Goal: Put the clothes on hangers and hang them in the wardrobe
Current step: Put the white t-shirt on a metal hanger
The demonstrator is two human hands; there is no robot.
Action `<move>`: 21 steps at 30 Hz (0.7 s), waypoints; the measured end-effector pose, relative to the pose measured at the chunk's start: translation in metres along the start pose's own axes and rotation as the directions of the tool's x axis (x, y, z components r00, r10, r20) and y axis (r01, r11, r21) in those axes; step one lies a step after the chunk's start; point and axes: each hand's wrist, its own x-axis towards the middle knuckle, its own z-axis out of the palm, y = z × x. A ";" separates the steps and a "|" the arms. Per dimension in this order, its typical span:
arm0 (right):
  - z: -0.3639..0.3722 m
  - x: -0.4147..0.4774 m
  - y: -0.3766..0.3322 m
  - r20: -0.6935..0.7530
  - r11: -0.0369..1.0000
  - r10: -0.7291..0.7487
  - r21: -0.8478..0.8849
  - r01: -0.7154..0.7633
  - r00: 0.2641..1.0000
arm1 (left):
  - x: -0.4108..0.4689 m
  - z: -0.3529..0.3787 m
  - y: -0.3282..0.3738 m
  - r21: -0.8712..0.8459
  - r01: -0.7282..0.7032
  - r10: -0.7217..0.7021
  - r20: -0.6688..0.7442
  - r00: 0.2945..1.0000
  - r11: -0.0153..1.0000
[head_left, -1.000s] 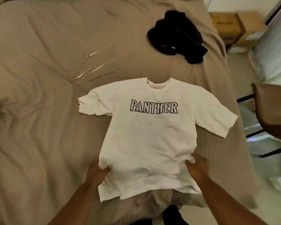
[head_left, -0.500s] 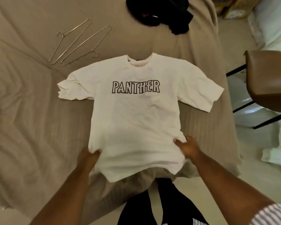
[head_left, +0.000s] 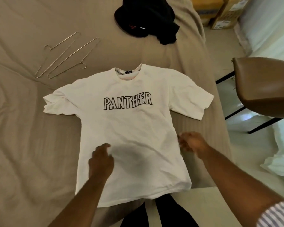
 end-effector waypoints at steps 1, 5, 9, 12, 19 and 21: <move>-0.003 0.011 -0.016 -0.004 0.974 0.040 0.225 -0.038 0.999 | 0.002 0.012 0.021 -0.027 -0.166 0.167 0.010 0.986 0.986; -0.018 0.062 -0.061 -0.105 0.789 0.158 0.612 -0.061 0.982 | -0.010 0.054 0.111 -0.093 -0.487 0.493 0.268 0.828 0.868; -0.027 0.090 -0.076 -0.123 0.815 0.147 0.577 -0.049 0.982 | -0.032 0.099 0.164 0.094 -0.631 0.519 0.484 0.705 0.770; -0.048 0.097 -0.081 -0.140 0.841 0.122 0.540 -0.027 0.983 | -0.041 0.115 0.169 0.110 -0.680 0.566 0.467 0.679 0.725; -0.059 0.095 -0.079 -0.593 0.899 -0.036 0.333 0.285 0.805 | -0.001 0.082 0.135 -0.018 -0.577 0.564 0.240 0.790 0.816; -0.015 0.069 -0.078 -0.606 0.927 -0.321 -0.045 0.371 0.728 | 0.019 0.062 0.116 -0.039 -0.518 0.516 0.181 0.838 0.855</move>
